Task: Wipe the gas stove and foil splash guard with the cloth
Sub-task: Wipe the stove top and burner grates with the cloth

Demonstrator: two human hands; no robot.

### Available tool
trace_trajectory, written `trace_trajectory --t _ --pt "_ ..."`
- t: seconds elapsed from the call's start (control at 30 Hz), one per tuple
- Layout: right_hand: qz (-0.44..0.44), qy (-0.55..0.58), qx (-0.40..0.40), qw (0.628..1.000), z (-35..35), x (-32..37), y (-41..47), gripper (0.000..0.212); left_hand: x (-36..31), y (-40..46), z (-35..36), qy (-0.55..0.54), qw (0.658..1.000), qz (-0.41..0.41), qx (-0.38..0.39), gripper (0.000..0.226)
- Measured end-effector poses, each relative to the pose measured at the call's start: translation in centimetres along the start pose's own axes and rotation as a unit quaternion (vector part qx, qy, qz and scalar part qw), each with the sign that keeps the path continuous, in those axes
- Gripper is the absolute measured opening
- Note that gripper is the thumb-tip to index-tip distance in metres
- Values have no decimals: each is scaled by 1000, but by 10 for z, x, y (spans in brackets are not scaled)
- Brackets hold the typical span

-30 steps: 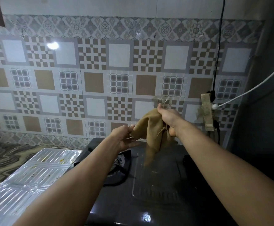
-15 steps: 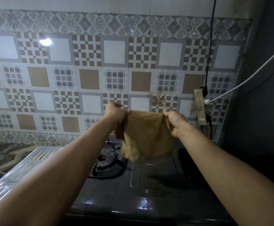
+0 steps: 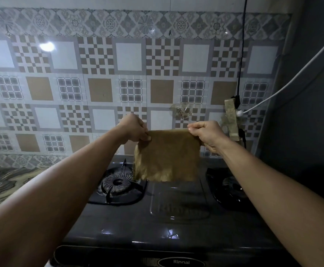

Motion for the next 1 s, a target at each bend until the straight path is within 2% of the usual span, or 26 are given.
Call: trace_trajectory --t 0.07,0.17,0.23,0.4,0.47,0.53,0.67,0.77,0.83,0.9,1.0 --pt "-51 -57 41 996 -7 4 -1 26 0 1 1 7 1000 -3 -24 19" --pt "-135 -204 60 968 -15 12 -1 5 -2 0 1 37 999 10 -24 19" --pt "-139 -224 63 963 -19 16 0 9 -4 -2 -1 25 999 22 -11 10" --pt "-60 -137 49 988 -18 11 -1 22 -3 -11 2 -75 996 -41 19 15" --pt "-48 -123 5 991 -13 5 -3 22 -3 -15 12 -108 989 -93 41 18" --pt "-26 -108 -16 994 -6 0 -9 19 -4 -21 25 -174 968 -162 81 16" --pt "26 -36 77 996 14 -4 -25 27 -6 -29 51 -301 915 -238 126 15" --pt "106 58 169 978 24 -8 -32 43 -6 -30 61 -343 896 -250 133 20" --pt "160 115 174 965 26 -14 -30 55 -5 -30 64 -354 894 -238 139 29" --pt "188 154 172 955 26 -22 -29 58 -3 -31 64 -336 907 -220 126 38" --pt "206 162 158 952 25 -33 -29 56 0 -32 63 -267 940 -204 52 33"
Point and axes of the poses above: each hand's wrist, its own y-axis towards the middle knuckle, its own z-axis out of the palm, x = y × z, the point moved 2 cm from there along y, towards the middle knuckle, and after that the axes turned 8 degrees about -x, right-handed, at the moved point
